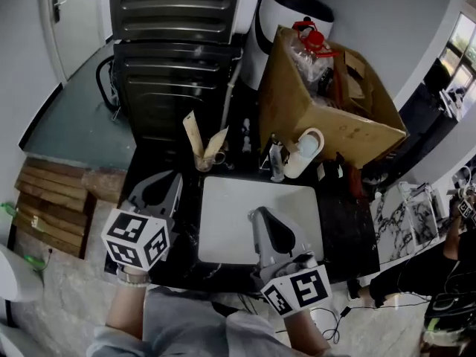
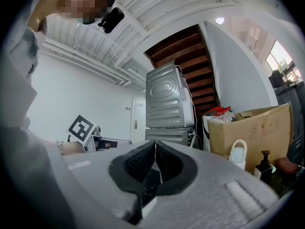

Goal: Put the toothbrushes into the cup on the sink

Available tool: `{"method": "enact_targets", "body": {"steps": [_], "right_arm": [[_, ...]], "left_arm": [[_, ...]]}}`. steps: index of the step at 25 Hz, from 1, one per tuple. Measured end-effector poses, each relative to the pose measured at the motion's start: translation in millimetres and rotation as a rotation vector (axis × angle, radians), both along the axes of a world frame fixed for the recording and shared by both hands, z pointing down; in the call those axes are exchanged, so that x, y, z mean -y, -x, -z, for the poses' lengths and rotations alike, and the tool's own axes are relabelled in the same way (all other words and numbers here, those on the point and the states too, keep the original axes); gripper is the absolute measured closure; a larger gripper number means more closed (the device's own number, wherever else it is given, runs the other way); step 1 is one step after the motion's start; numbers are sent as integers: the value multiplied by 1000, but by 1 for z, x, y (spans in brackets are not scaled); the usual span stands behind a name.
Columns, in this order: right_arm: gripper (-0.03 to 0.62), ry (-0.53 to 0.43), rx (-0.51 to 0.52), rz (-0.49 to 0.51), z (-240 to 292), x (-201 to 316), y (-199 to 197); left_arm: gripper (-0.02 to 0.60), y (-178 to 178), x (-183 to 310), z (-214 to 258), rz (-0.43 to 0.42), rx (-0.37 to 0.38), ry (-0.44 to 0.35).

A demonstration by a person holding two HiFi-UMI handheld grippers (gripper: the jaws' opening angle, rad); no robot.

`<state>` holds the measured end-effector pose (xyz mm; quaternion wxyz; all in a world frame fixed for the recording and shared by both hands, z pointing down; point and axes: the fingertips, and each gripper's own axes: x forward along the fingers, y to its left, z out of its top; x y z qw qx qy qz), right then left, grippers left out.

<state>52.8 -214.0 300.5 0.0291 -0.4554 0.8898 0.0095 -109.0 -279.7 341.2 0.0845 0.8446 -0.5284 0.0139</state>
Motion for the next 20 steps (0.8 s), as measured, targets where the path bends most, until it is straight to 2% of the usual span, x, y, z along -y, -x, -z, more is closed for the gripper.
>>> {"method": "enact_targets", "body": {"steps": [6,11,20], "right_arm": [[591,-12,0,38,5,-15,-12],[592,-8,-3,68,2,-27,-25],[592,-10,12,60,3,-48,-39]], "left_arm": [[577,-12,-34,4,48,-53,3],[577,-26,-57,7,73,-66,-5],[577,-54,-93,17,46,-58,-22]]}}
